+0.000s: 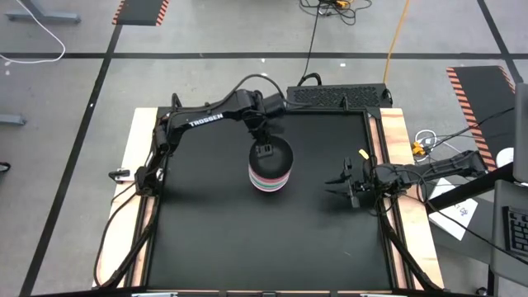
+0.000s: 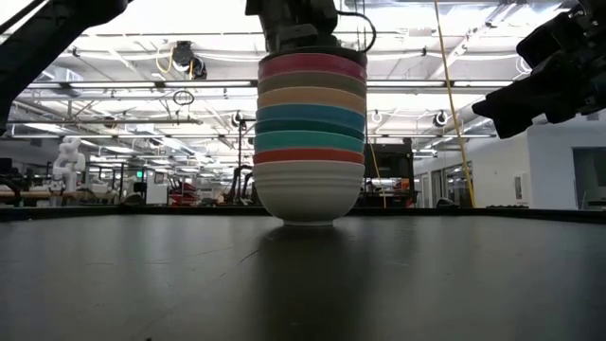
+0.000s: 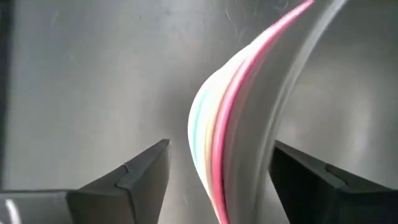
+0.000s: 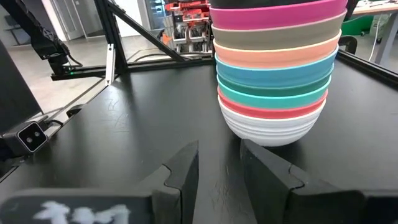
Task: Nest bowls inside each other
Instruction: Stack the black bowl on top of pink bowl
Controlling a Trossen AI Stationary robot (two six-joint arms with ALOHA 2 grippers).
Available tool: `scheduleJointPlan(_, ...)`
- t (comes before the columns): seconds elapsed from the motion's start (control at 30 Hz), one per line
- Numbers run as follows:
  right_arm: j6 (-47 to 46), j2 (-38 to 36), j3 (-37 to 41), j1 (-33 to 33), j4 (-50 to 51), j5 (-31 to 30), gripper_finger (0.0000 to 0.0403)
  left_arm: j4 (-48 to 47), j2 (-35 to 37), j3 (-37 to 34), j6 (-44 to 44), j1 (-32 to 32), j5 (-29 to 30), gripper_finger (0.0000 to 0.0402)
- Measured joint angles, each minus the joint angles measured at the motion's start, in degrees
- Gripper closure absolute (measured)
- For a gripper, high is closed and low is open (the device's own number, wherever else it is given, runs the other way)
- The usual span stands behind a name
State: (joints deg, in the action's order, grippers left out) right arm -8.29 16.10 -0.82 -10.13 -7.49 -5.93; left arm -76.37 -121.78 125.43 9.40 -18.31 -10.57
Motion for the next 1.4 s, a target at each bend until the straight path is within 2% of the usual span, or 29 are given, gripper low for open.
scheduleJointPlan(0.43, -0.3, 0.0, 0.0, 0.0, 0.0, 0.0, 0.0291, 0.1, 0.0, 1.3, 0.8, -0.1, -4.0, 0.0236)
scheduleJointPlan(0.93, -1.1, 0.0, 0.0, 0.0, 0.8, 0.0, 0.0291, -2.9, 0.1, -0.2, 0.0, 1.1, -3.9, 0.0305)
scheduleJointPlan(1.2, -1.1, 0.0, 0.0, 0.0, 0.9, 0.0, 0.0291, -5.0, 0.1, -0.2, -0.5, 2.4, -4.2, 0.033)
scheduleJointPlan(1.4, -1.1, 0.0, 0.0, 0.0, 0.9, 0.0, 0.0291, -4.5, 0.1, -0.2, -0.5, 3.4, -1.8, 0.0314)
